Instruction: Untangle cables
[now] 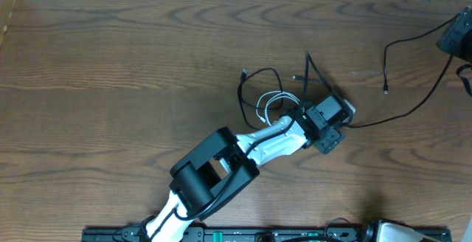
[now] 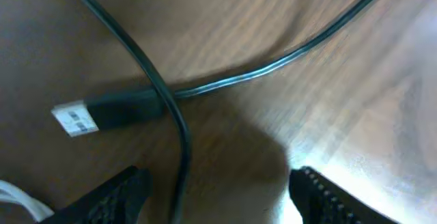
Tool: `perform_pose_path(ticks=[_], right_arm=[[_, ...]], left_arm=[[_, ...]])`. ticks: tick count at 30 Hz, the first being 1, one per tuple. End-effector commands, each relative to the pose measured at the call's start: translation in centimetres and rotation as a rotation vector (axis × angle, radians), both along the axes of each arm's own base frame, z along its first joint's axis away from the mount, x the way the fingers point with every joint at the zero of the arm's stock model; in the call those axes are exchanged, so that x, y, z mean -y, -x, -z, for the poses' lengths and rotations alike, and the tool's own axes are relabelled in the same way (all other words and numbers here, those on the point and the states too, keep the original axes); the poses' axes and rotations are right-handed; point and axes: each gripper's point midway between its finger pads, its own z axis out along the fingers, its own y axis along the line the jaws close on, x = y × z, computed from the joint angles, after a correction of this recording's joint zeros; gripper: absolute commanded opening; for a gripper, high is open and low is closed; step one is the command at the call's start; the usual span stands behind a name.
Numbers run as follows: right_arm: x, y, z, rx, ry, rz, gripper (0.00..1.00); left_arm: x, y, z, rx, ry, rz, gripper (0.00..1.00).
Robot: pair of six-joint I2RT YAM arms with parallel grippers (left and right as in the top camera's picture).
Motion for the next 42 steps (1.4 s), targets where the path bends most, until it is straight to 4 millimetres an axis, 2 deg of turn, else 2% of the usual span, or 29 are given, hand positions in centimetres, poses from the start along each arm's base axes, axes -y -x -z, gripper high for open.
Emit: perform_pose_path(ticks=[1,8,12,17,20,22,24,26,28,30,31,33,37,42], right_arm=[[-0.3,-0.1,-0.2,0.003,0.007,-0.017,0.01],[-0.3,-0.1,-0.2,0.002,0.008,-0.016,0.01],[0.3,0.0,-0.2,-0.003,0.026,0.009,0.01],[1.8,0.3,0.2,-0.027,0.074,0.079,0.01],[3.2,0.7,0.5,-0.057,0.120,0.146,0.01],[4.3,1.1,0.7,-0.079,0.158,0.198,0.01],[5.5,1.4,0.8,-0.098,0.203,0.260,0.01],[6.8,1.7,0.6,-0.109,0.252,0.323,0.01],[8.8,2.0,0.0,-0.108,0.327,0.431,0.01],[10.7,2.1,-1.1,-0.083,0.394,0.537,0.01],[12.1,2.3,-2.4,-0.047,0.446,0.633,0.01],[13.3,2.5,-3.6,0.003,0.476,0.714,0.01],[14.9,1.6,-5.3,0.092,0.476,0.728,0.01],[16.7,0.9,-6.4,0.156,0.479,0.730,0.01]], left_arm=[[-1.0,0.4,1.8,-0.015,-0.062,0.005,0.62],[-1.8,0.8,1.9,-0.030,-0.096,0.001,0.08],[-1.9,0.5,-0.4,-0.014,-0.071,-0.004,0.08],[-2.7,-1.6,-6.4,0.069,0.002,-0.066,0.08],[-4.4,-3.1,-10.1,0.112,0.042,-0.123,0.08],[-5.6,-3.9,-11.9,0.109,0.071,-0.181,0.08],[-7.0,-4.5,-13.0,0.100,0.080,-0.229,0.08],[-8.4,-5.0,-13.1,0.088,0.062,-0.258,0.08],[-9.7,-5.2,-12.4,0.064,0.027,-0.278,0.08],[-10.7,-5.0,-11.6,0.035,-0.011,-0.291,0.08],[-11.5,-4.8,-11.0,0.013,-0.042,-0.298,0.08],[-12.1,-4.4,-10.6,-0.006,-0.067,-0.302,0.08],[-12.7,-4.0,-10.3,-0.028,-0.095,-0.305,0.08],[-12.8,-3.9,-10.2,-0.029,-0.097,-0.305,0.08]])
